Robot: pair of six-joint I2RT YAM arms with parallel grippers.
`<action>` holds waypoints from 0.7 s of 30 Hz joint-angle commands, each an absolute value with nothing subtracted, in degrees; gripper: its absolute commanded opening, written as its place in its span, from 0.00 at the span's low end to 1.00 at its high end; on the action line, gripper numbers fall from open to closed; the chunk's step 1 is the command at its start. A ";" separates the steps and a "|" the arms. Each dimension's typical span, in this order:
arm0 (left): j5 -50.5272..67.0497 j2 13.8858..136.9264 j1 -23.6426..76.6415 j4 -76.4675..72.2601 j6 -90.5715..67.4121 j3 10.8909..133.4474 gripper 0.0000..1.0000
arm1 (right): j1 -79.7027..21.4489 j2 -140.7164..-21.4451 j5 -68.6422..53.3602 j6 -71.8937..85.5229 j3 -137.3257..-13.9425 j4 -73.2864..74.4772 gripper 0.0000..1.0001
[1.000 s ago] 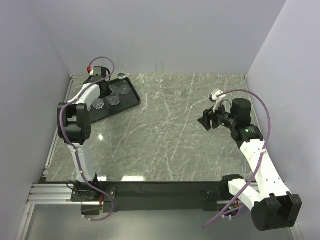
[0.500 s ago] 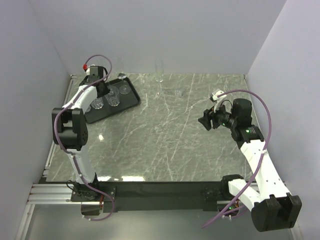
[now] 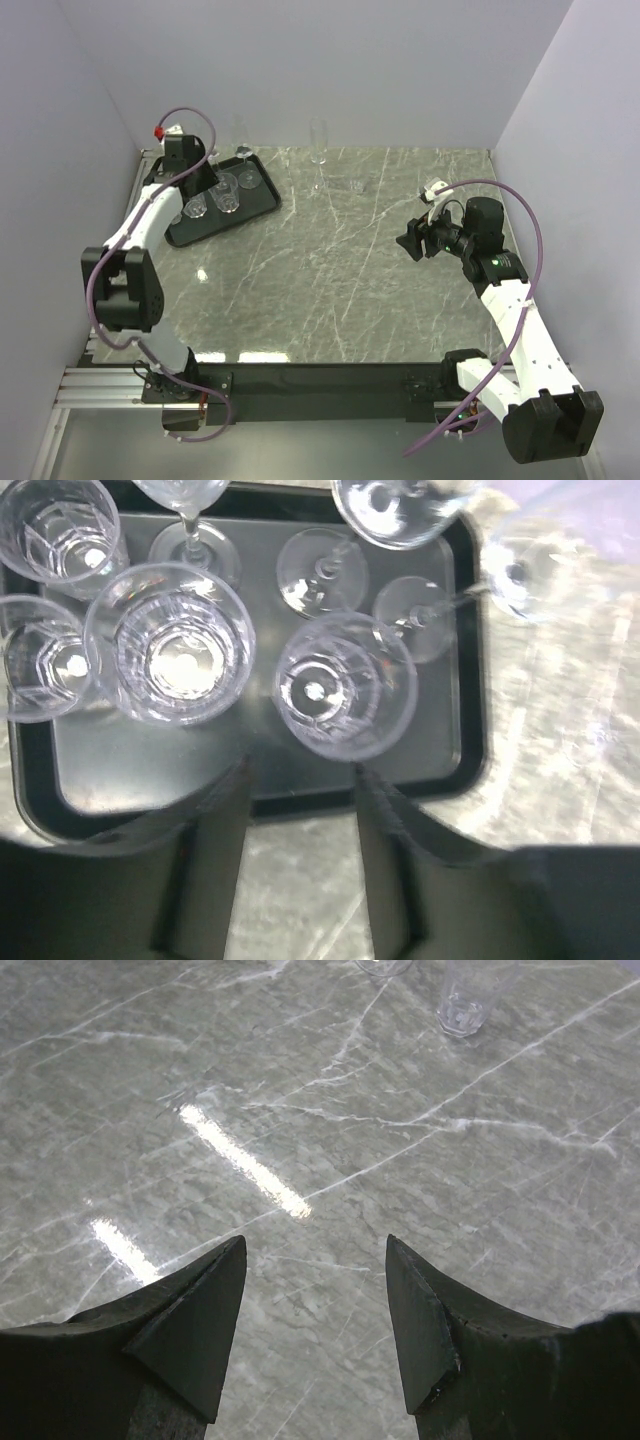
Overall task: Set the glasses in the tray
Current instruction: Place the glass into the tray, then grab a glass with a robot arm
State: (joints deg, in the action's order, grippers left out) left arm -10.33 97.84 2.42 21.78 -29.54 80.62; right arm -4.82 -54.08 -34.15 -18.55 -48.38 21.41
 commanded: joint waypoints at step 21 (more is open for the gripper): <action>35.32 81.74 4.21 -3.85 -23.12 66.27 0.97 | -3.96 -52.38 -35.24 -19.69 -47.99 19.42 0.65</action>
